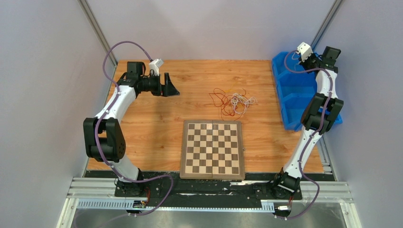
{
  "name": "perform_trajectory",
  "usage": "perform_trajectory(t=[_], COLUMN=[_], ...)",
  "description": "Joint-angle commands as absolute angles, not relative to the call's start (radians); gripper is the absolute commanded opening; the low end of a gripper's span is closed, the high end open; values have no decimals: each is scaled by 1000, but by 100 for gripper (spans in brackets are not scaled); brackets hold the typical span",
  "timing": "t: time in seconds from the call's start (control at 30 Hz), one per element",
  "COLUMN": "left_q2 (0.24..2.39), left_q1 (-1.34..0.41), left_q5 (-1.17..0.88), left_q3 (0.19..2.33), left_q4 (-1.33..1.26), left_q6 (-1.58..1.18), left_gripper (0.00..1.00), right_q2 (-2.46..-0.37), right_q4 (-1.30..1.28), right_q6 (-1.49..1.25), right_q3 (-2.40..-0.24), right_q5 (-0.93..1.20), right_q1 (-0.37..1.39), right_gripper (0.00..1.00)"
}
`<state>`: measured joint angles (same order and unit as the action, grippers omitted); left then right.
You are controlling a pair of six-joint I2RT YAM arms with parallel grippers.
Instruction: Untangle the cables
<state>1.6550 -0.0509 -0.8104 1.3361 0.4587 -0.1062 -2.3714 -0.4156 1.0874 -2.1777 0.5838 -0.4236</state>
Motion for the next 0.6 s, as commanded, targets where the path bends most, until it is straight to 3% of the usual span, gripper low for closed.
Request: perform_trajectory(t=[0.0, 0.57], left_q2=[1614, 1620], left_q1=[-48, -48], left_q5=[-824, -818], left_q3=[1337, 1343], left_q4=[417, 403], left_q6=[-122, -136], left_gripper=[100, 100], right_q2=[-2451, -2547], right_q4=[-449, -451], right_q6=[1188, 1561], right_q3=[-2256, -2290], right_q5=[533, 283], right_q1=[-417, -368], right_gripper=[0, 0])
